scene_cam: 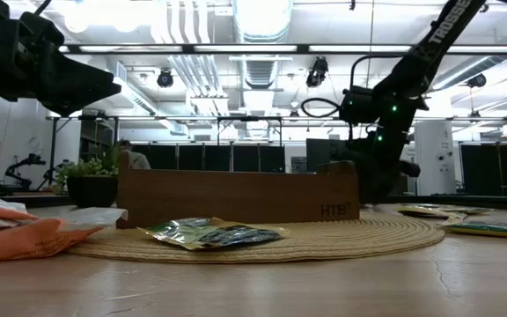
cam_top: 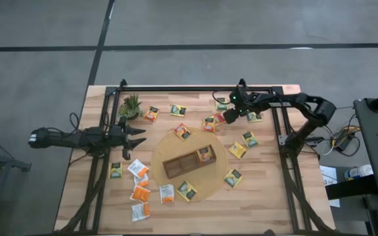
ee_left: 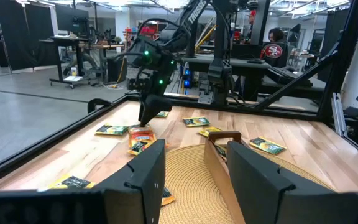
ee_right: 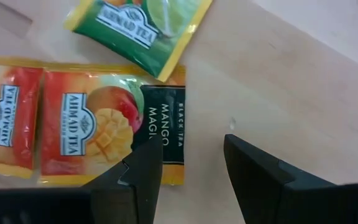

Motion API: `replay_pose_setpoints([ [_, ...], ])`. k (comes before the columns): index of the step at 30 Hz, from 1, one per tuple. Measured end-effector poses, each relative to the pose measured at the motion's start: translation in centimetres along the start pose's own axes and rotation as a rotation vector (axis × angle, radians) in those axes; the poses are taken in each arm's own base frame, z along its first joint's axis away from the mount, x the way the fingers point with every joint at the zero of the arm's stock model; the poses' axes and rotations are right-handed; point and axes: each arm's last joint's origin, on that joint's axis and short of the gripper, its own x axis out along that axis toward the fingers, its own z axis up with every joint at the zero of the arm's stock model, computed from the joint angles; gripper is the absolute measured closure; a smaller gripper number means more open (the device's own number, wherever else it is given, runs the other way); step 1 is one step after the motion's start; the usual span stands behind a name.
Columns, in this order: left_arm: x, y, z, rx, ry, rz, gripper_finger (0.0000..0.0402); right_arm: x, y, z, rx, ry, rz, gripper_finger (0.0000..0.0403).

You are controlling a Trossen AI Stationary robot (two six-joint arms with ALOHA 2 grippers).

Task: Pick & Place Tea
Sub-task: Put the orange tea bag into the right section of the wooden organizer

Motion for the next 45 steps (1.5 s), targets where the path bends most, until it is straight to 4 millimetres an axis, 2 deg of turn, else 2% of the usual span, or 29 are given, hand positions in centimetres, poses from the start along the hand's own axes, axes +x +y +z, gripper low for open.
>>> replay_pose_setpoints([
  [11, 0.0, 0.0, 0.0, 0.000, 0.000, 0.000, 0.0236, 0.0, -0.1, 0.2, -0.011, -0.002, 0.022, 0.0236],
  [25, 0.0, 0.0, 0.0, 0.000, 0.000, 0.000, 0.0236, -1.2, 0.0, 0.7, -0.024, -0.053, 0.033, 0.0275],
  [37, 0.0, 0.0, 0.0, 0.000, 0.000, -0.001, 0.0236, 0.5, 0.3, 0.4, -0.029, 0.003, 0.061, 0.0266],
  [45, 0.0, 0.0, 0.0, 0.000, 0.000, 0.000, 0.0236, 0.7, 0.4, 0.7, -0.068, 0.000, 0.062, 0.0285],
])
